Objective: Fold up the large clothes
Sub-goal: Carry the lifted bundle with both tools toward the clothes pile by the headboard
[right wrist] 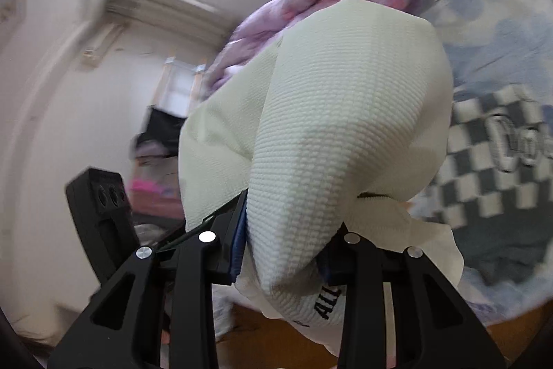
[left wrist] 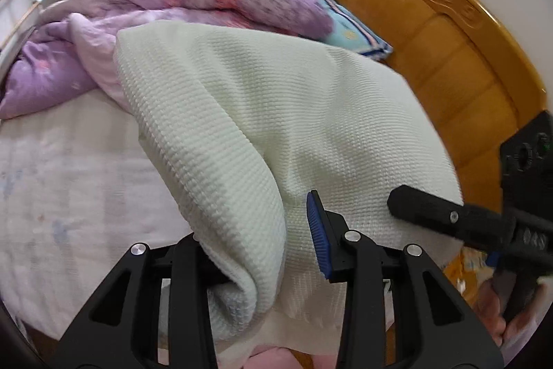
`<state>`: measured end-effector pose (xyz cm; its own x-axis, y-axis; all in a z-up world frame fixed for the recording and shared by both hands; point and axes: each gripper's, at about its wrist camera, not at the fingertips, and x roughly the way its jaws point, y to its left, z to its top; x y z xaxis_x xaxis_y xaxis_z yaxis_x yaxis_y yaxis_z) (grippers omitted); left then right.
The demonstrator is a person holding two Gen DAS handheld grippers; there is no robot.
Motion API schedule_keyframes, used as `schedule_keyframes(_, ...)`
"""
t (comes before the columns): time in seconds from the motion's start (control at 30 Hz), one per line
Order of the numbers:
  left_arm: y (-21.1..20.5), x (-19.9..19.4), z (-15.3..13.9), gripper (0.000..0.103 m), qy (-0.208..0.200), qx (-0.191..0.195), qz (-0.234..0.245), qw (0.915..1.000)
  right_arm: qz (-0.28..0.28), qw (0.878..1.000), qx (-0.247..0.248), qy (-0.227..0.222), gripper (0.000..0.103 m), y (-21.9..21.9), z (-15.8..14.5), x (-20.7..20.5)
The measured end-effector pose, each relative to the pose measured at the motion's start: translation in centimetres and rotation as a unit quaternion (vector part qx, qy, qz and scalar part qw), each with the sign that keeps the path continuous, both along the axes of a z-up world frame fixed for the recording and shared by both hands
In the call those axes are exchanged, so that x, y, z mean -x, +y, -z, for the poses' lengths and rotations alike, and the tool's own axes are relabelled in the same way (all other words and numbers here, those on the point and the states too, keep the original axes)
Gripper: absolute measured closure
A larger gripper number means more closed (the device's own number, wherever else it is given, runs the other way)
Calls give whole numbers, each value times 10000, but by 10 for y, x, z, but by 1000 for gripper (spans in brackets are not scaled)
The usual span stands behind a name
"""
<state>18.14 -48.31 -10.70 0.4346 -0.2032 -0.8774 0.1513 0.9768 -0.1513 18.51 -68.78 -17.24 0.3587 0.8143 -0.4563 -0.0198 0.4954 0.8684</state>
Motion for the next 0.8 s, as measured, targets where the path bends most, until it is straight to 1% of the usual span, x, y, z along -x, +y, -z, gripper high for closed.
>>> schedule_keyframes(0.07, -6, -3, 1, 66, 26, -75, -70, 9999, -126, 9994, -305, 123, 72, -12, 19, -13)
schedule_keyframes(0.1, -14, -7, 10, 66, 75, -59, -72, 9999, -160, 9990, -364, 225, 72, -21, 32, -20)
schedule_keyframes(0.13, -21, -10, 20, 66, 153, -37, -57, 9999, -176, 9985, -294, 430, 72, -37, 56, -28)
schedule_keyframes(0.17, -32, -16, 38, 66, 307, -19, -38, 9995, -220, 9979, -234, 555, 72, -46, 73, -32)
schedule_keyframes(0.2, -45, -25, 65, 66, 519, 40, -16, 9986, -265, 9968, -171, 728, 72, -60, 97, -36)
schedule_keyframes(0.23, -57, -33, 85, 66, 676, 87, -3, 9977, -254, 9945, -84, 1017, 72, -80, 131, -39)
schedule_keyframes(0.3, -87, -54, 159, 66, 1239, 157, -8, 9922, -153, 9884, 165, 1500, 72, -111, 177, -40)
schedule_keyframes(0.33, -97, -60, 187, 66, 1440, 166, -64, 9894, 31, 9808, 473, 1890, 72, -135, 211, -39)
schedule_keyframes(0.37, -108, -69, 221, 67, 1654, 210, -129, 9859, 91, 9760, 685, 2065, 72, -150, 231, -39)
schedule_keyframes(0.4, -114, -76, 244, 67, 1807, 183, -182, 9832, 123, 9721, 853, 2183, 72, -161, 246, -38)
schedule_keyframes(0.43, -122, -83, 275, 67, 2056, -141, -306, 9781, 166, 9704, 933, 2220, 72, -172, 256, -36)
schedule_keyframes(0.47, -125, -87, 292, 67, 2150, -281, -356, 9756, 201, 9710, 909, 2200, 72, -180, 261, -35)
schedule_keyframes(0.5, -123, -87, 298, 65, 2133, -265, -404, 9758, 156, 9717, 869, 2191, 72, -183, 264, -34)
schedule_keyframes(0.53, -118, -88, 302, 61, 2114, -229, -478, 9760, 63, 9710, 987, 2178, 72, -181, 263, -34)
schedule_keyframes(0.57, -113, -89, 302, 60, 2190, -137, -502, 9743, 49, 9700, 1095, 2170, 72, -178, 255, -33)
schedule_keyframes(0.6, -107, -88, 296, 60, 2202, -17, -541, 9740, 60, 9698, 1129, 2163, 72, -179, 250, -33)
schedule_keyframes(0.67, -99, -84, 282, 60, 2164, 65, -528, 9749, 79, 9686, 1352, 2083, 73, -177, 236, -30)
schedule_keyframes(0.73, -93, -81, 268, 60, 2163, 228, -520, 9747, 137, 9647, 1569, 2112, 74, -175, 223, -27)
schedule_keyframes(0.77, -95, -81, 265, 60, 2171, 274, -477, 9746, 181, 9609, 1764, 2128, 74, -181, 213, -23)
schedule_keyframes(0.8, -98, -80, 260, 60, 2127, 310, -374, 9759, 233, 9589, 1849, 2141, 74, -190, 212, -19)
